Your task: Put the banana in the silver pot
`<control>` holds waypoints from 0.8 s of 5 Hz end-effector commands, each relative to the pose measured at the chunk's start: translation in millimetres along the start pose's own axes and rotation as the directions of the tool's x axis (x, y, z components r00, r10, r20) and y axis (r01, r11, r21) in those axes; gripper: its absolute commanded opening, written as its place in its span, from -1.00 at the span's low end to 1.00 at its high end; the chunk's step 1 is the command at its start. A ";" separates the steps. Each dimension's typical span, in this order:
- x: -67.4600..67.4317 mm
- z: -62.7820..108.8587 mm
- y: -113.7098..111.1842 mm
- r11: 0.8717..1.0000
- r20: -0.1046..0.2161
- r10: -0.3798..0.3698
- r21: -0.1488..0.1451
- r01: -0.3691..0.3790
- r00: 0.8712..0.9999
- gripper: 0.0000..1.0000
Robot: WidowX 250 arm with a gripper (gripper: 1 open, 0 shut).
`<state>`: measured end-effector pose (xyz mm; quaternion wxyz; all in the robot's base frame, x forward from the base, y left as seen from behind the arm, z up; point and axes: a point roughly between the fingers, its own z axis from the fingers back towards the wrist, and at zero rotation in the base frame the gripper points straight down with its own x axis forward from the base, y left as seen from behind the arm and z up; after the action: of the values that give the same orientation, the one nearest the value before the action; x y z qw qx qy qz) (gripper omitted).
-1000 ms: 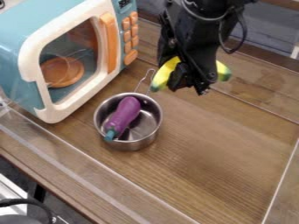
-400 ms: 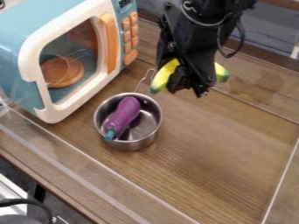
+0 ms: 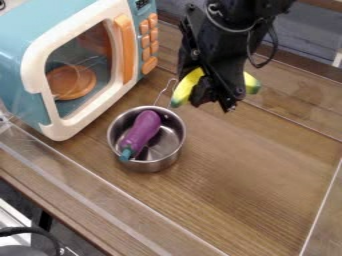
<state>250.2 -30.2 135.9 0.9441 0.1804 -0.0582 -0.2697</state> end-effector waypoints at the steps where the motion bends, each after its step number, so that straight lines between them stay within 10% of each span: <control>1: 2.4 3.4 1.9 1.000 0.021 0.007 0.019 -0.008 1.000 -1.00; 4: 2.4 -2.8 8.3 0.999 0.015 0.032 0.023 -0.032 0.999 -1.00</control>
<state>253.7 -26.2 129.6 0.9464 0.1847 -0.0573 -0.2588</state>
